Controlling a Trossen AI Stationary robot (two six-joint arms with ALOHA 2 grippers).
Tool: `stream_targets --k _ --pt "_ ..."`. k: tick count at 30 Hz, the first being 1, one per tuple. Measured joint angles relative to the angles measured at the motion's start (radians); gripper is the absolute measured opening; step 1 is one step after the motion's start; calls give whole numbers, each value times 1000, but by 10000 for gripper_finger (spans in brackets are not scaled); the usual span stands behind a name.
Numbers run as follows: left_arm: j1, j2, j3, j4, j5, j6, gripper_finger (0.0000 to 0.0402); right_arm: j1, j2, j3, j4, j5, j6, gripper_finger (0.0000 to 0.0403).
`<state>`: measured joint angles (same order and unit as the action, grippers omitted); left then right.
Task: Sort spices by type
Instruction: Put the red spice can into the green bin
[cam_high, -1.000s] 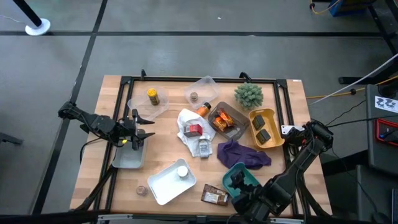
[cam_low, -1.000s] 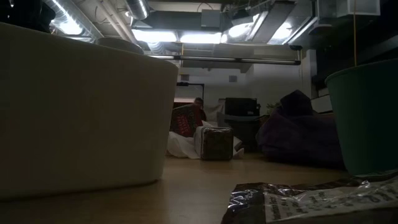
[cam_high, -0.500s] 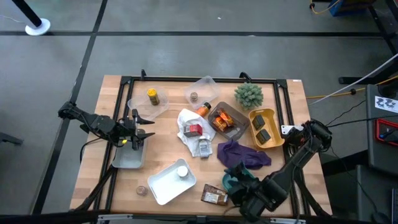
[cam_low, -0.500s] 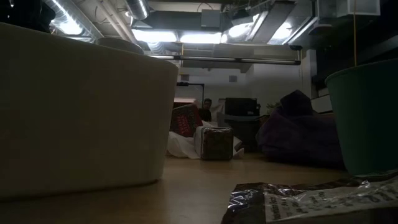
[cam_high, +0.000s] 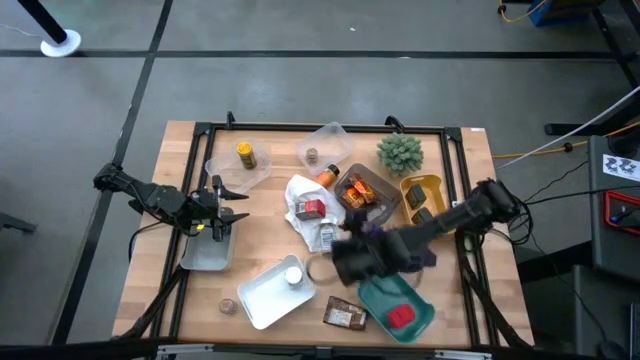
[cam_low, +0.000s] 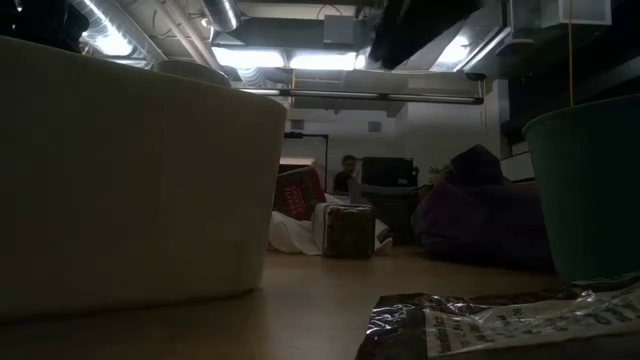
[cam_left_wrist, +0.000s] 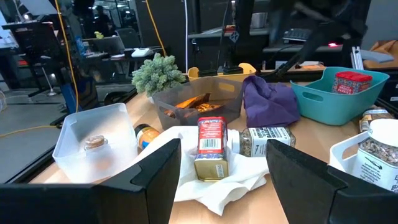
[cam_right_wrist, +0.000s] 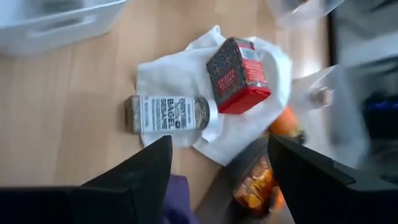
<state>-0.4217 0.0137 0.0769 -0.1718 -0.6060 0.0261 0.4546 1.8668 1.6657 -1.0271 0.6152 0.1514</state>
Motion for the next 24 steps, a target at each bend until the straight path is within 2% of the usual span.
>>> stream_targets --k 6,13,19,21,24 --pt "0 0 0 0 0 0 224 -143 0 0 82 -188 0 264" --pt "0 0 0 0 0 0 224 -280 0 -28 101 -237 3 264" --pt "0 0 0 0 0 0 224 -372 0 -30 177 -366 -60 264" --pt "0 0 0 0 0 0 224 -389 -17 -58 228 -394 -99 264" --pt "0 0 0 0 0 0 224 -416 -77 -174 343 -434 -104 264"
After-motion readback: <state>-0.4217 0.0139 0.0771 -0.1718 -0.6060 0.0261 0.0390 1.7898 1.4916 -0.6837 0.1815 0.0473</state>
